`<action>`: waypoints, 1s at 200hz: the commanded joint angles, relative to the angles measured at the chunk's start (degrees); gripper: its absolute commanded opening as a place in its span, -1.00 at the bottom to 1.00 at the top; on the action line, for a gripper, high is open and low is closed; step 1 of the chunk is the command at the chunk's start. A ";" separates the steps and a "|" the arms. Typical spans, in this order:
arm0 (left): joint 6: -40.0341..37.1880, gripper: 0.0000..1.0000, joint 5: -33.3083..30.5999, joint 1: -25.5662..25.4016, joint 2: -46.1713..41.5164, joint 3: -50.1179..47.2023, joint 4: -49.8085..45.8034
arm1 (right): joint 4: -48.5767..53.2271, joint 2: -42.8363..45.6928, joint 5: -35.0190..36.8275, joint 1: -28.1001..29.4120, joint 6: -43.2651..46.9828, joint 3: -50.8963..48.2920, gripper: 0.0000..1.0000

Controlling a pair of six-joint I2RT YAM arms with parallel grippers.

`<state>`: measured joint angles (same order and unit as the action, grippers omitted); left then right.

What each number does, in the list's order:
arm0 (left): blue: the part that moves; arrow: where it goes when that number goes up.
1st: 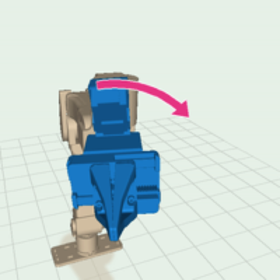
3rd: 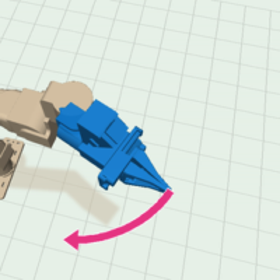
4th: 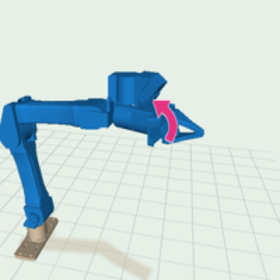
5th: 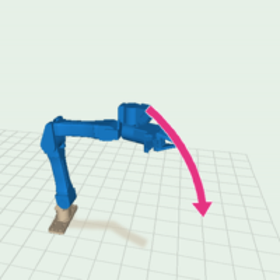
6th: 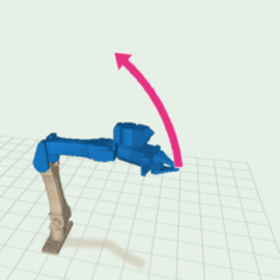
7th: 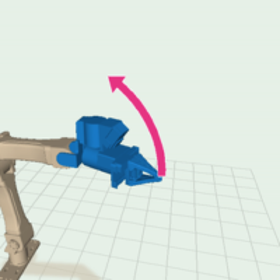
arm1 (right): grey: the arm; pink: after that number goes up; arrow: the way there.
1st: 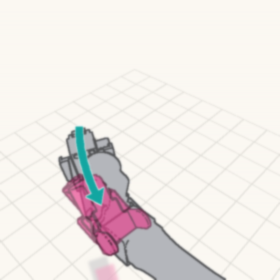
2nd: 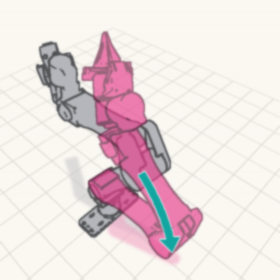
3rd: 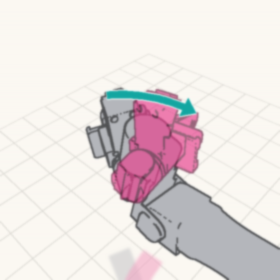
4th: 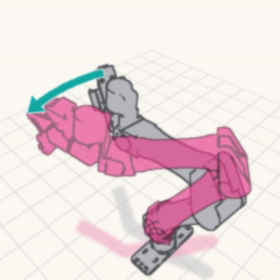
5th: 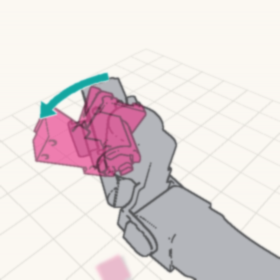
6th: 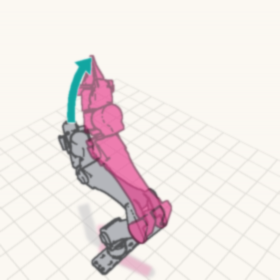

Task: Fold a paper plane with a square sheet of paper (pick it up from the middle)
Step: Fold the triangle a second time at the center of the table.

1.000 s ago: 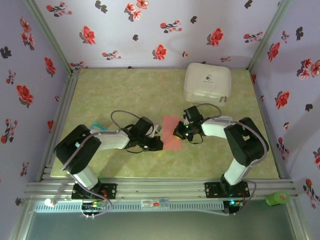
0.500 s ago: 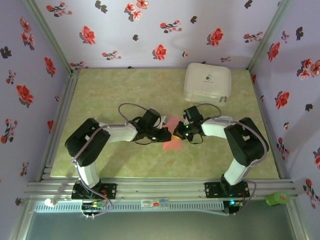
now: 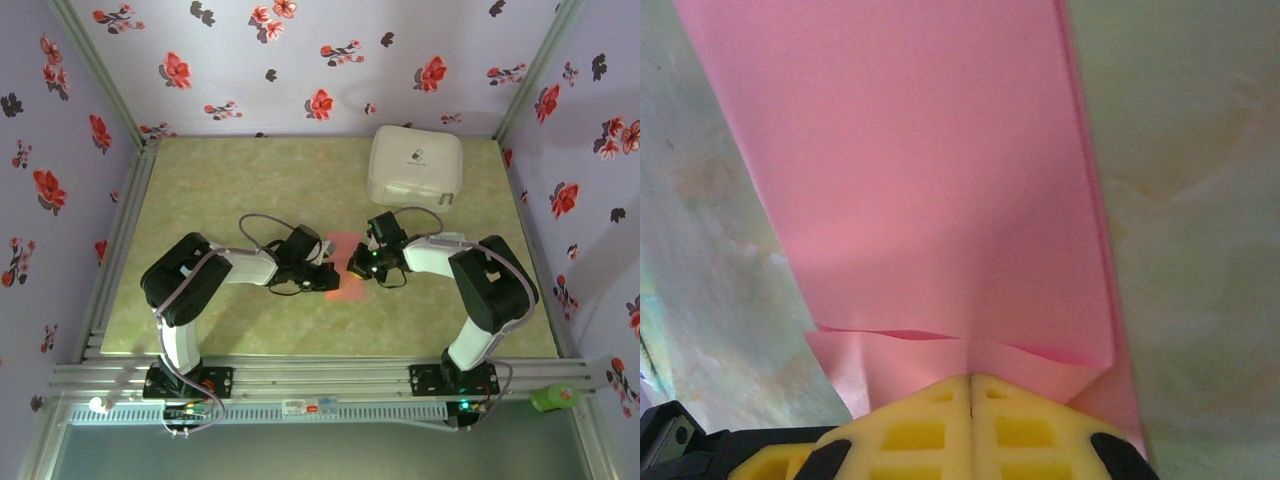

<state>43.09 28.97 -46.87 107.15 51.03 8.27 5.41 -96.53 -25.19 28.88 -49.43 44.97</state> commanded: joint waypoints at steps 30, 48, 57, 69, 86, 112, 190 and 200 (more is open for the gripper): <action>-1.72 -1.00 -2.89 -0.67 0.85 -1.77 -6.25 | -4.30 3.04 -3.71 0.48 -0.73 -0.17 -0.94; -1.59 -1.00 -3.07 -0.78 0.91 -1.54 -5.91 | -7.62 0.89 -4.90 2.20 -2.84 -1.04 -0.96; -1.27 -1.00 -3.30 -0.77 0.75 -1.54 -5.81 | -6.78 -0.17 -3.50 2.89 -3.94 -1.41 -0.98; -1.07 -1.00 -3.66 -0.80 0.48 -1.87 -5.60 | -8.12 -1.27 -2.59 3.11 -5.09 -2.87 -1.00; -0.60 -1.00 -4.03 -0.77 0.25 -2.33 -4.86 | -10.79 -1.83 -1.82 3.11 -6.73 -5.59 -1.00; -0.29 -1.00 -4.22 -0.76 0.27 -2.75 -4.58 | -9.55 -2.02 -0.14 1.66 -5.45 -6.66 -1.00; -0.02 -1.00 -4.20 -0.82 0.42 -3.54 -4.58 | -6.65 -1.08 -0.66 -6.68 0.49 -4.44 -0.97; 0.01 -1.00 -4.19 -0.85 0.49 -3.46 -4.54 | -6.76 -1.28 -0.54 -7.59 0.73 -4.54 -0.96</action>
<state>43.11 27.40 -47.27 106.69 50.11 9.89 -4.78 -97.19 -31.05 24.34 -51.44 40.12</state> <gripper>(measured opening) 0.055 0.047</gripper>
